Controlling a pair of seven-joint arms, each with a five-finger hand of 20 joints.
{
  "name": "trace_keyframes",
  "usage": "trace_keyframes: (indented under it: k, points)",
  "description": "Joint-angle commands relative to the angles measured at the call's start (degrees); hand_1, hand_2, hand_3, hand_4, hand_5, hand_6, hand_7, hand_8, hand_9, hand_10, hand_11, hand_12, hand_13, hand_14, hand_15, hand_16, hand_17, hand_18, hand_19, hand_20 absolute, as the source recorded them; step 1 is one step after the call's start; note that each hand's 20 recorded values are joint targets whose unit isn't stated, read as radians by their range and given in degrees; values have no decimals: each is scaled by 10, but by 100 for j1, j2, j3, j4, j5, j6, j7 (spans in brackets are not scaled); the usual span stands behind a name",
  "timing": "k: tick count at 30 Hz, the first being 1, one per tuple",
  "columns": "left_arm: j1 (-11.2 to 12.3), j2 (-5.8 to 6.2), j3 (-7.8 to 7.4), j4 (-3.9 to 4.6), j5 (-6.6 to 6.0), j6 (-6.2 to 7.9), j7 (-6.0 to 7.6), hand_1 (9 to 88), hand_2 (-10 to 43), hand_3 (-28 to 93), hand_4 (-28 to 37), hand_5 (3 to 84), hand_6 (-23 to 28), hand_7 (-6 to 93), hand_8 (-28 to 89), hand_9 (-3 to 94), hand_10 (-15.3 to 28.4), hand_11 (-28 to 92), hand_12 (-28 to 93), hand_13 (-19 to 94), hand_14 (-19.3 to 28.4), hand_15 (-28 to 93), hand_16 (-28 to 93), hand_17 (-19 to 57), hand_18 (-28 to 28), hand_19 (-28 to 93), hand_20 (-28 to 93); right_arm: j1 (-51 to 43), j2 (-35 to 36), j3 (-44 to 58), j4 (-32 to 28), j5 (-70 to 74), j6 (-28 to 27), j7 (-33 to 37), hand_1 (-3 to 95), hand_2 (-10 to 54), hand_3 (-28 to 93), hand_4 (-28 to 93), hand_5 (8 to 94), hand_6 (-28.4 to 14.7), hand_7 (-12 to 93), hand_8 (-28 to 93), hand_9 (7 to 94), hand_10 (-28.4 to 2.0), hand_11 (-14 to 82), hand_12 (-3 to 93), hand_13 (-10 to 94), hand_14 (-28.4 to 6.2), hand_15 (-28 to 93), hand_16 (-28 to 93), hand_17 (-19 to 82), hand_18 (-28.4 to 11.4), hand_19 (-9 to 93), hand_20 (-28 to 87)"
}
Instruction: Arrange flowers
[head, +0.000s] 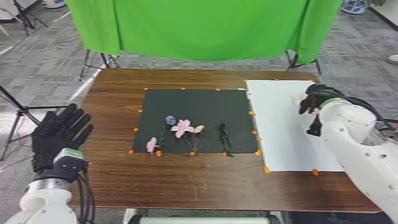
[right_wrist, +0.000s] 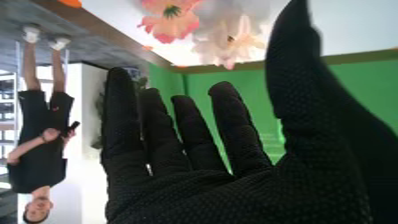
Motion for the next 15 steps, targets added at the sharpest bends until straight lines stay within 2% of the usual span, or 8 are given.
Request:
trace_keyframes:
  k: [1, 3, 5, 9, 12, 15]
  points:
    - [-22, -40, 41, -16, -34, -21, 29, 273, 123, 723, -283, 459, 104, 160, -90, 376, 161, 251, 119, 253, 162, 434, -78, -76, 163, 403, 97, 480, -122, -146, 489, 422, -193, 461, 343, 25, 842, -282, 328, -78, 127, -114, 270, -165, 82, 89, 236, -147, 172, 80, 183, -180, 540, 167]
    - [-22, -54, 36, -6, -26, -21, 20, 273, 123, 722, -283, 460, 103, 161, -90, 376, 161, 251, 119, 253, 162, 434, -78, -76, 163, 403, 97, 517, -167, -142, 605, 558, -307, 544, 317, 77, 846, -278, 320, -99, 117, -112, 254, -184, 87, 86, 222, -159, 188, 71, 188, -187, 537, 160]
    - [-41, -68, 55, -5, -35, -14, 13, 274, 124, 721, -283, 460, 103, 161, -90, 378, 162, 251, 118, 253, 162, 434, -78, -76, 162, 403, 97, 480, -178, -149, 633, 648, -367, 585, 303, 102, 845, -274, 317, -111, 107, -108, 249, -194, 91, 85, 218, -165, 197, 63, 193, -194, 535, 154]
    - [-46, -84, 64, -4, -19, -41, -16, 274, 125, 721, -283, 460, 103, 161, -90, 378, 162, 250, 117, 254, 162, 435, -78, -76, 163, 403, 97, 407, -286, -44, 635, 790, -849, 611, 310, 94, 844, -272, 351, -109, 119, -109, 300, -196, 113, 88, 269, -171, 243, 49, 241, -213, 579, 157]
    - [-74, -80, 77, 2, -18, -43, -13, 274, 125, 721, -283, 460, 103, 162, -90, 377, 161, 250, 118, 254, 162, 434, -78, -76, 163, 404, 97, 452, -380, 18, 680, 1178, -1367, 816, 314, 79, 831, -273, 373, -88, 136, -115, 342, -188, 121, 92, 327, -167, 252, 46, 284, -221, 594, 145]
    - [-100, -83, 95, 8, -2, -61, -37, 273, 125, 721, -283, 460, 103, 162, -90, 377, 162, 249, 117, 254, 163, 434, -79, -76, 163, 403, 96, 367, -388, 3, 667, 1113, -1414, 812, 317, 76, 808, -270, 415, -62, 146, -120, 396, -181, 125, 103, 376, -168, 256, 58, 324, -225, 597, 128]
